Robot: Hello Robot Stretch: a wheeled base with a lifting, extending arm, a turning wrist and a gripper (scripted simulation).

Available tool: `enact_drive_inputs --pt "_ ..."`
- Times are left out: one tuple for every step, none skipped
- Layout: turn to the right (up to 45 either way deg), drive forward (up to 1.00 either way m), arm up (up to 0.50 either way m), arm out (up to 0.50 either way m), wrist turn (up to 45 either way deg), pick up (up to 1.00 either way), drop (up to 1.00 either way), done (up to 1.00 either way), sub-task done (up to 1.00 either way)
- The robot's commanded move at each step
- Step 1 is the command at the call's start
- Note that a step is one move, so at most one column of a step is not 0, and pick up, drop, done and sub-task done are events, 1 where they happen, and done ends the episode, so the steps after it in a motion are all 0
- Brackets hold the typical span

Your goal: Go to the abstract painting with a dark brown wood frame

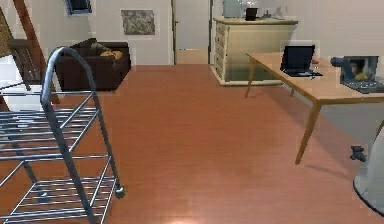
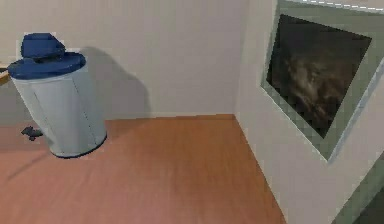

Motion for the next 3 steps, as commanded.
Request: enact_drive_inputs --pt "0.0 0.45 0.0 0.0 0.0 0.0 0.0 0.0 0.0" --pt "-3.0 0.0 0.0 0.0 0.0 0.0 0.0 0.0 0.0" --pt "0.0 1.0 0.0 0.0 0.0 0.0 0.0 0.0 0.0"
